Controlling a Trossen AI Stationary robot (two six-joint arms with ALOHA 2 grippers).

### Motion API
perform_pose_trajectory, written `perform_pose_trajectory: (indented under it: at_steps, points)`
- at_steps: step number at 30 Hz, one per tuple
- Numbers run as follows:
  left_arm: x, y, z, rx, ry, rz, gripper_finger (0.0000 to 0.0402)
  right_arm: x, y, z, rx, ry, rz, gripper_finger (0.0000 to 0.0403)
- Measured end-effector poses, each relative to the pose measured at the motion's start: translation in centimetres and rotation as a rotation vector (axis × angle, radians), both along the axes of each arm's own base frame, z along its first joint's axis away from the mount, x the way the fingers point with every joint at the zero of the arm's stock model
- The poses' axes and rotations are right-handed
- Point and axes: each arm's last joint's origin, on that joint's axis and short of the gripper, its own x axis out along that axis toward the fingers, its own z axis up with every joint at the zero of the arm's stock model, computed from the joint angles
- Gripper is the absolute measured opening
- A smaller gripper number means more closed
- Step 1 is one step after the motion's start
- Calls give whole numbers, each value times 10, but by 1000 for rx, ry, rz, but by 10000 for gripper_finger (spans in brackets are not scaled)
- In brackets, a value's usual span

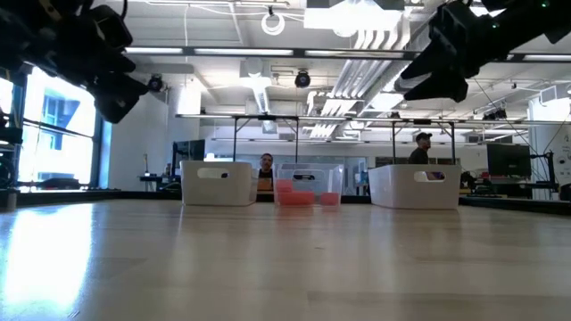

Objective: Sort & place blocks by color
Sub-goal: Return to Home Position

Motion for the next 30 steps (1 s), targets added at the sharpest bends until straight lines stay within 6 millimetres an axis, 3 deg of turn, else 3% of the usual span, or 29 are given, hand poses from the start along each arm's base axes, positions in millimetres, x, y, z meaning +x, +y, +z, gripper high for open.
perform_pose_trajectory:
  at_steps: [17,27,30]
  points:
    - [-30,-6,-22,58,-232,0,156,-27,26,-36,-45,-296,156,279]
    - [-34,-6,-15,234,-331,-31,156,-39,32,-76,-56,-445,218,279]
    - [-33,-6,-14,259,-334,-15,156,-40,34,-79,-68,-418,233,279]
